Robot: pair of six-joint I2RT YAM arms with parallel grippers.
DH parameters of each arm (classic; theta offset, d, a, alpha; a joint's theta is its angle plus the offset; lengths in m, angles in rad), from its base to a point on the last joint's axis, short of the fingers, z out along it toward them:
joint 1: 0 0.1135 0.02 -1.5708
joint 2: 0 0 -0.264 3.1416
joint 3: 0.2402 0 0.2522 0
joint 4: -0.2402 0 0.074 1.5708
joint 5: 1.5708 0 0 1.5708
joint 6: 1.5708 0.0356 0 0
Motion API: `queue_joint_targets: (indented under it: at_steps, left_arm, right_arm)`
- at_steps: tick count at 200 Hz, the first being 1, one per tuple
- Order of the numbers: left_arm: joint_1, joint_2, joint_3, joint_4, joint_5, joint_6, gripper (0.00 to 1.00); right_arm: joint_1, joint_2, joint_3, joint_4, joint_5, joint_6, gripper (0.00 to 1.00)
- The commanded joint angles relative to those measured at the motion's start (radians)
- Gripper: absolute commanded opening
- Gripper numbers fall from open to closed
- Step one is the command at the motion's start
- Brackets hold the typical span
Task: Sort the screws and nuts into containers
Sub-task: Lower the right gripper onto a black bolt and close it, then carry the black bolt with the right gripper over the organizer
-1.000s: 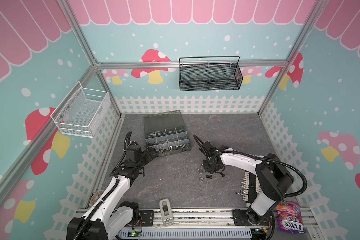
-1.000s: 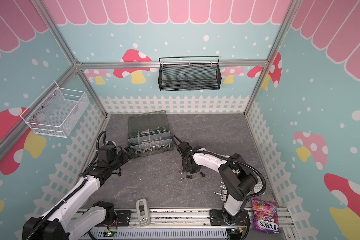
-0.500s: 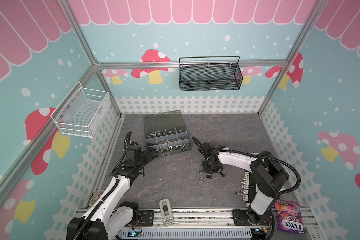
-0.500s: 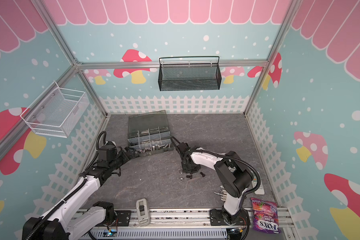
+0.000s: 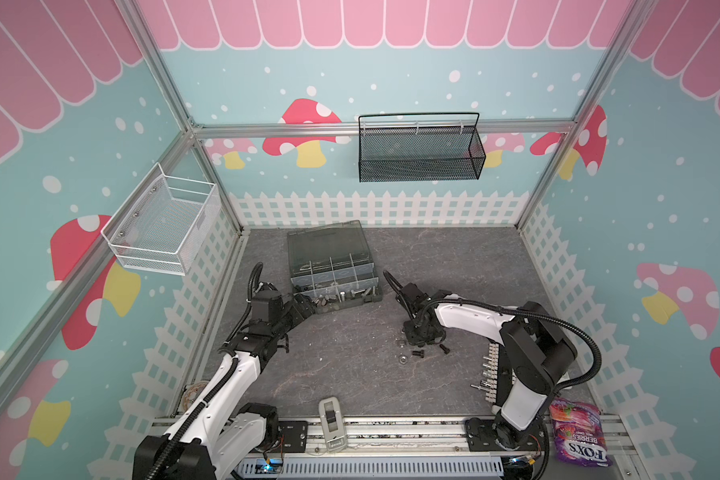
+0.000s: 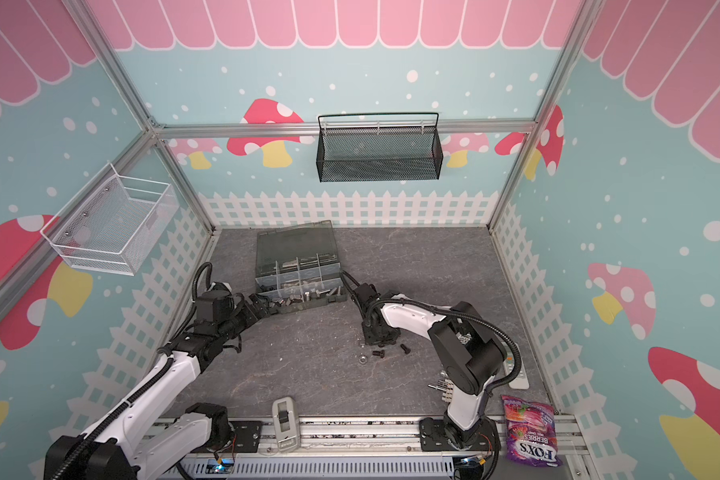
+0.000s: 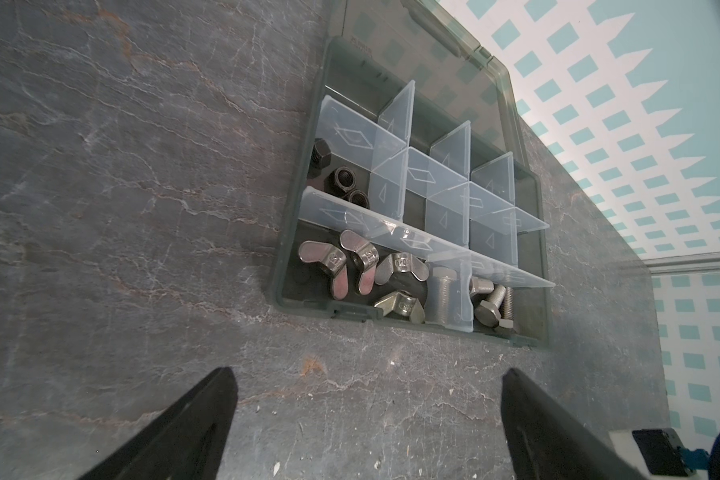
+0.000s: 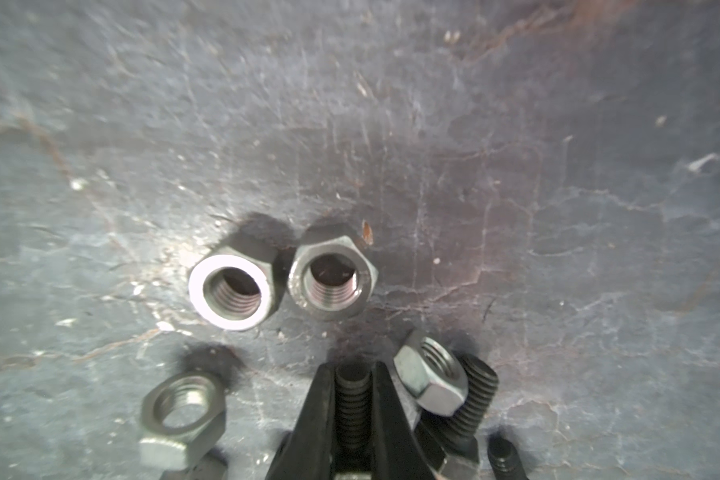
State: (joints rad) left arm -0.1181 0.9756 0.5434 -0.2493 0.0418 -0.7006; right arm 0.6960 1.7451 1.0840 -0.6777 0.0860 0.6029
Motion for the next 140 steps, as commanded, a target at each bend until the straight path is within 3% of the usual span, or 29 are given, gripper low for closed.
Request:
queue_joint_targets:
  at_steps: [1, 71, 140]
  left_arm:
    - [0.007, -0.018, -0.010, 0.008, -0.014, -0.013, 1.00]
    - [0.006, -0.015, -0.013, 0.012, -0.013, -0.013, 1.00]
    - [0.007, -0.020, -0.016, 0.012, -0.010, -0.012, 1.00]
  right_arm:
    - [0.008, -0.068, 0.059, -0.022, 0.010, -0.004, 0.00]
    - [0.008, -0.008, 0.312, 0.007, 0.050, -0.084, 0.00]
    - [0.007, 0.264, 0.663, 0.061, 0.039, -0.174, 0.00]
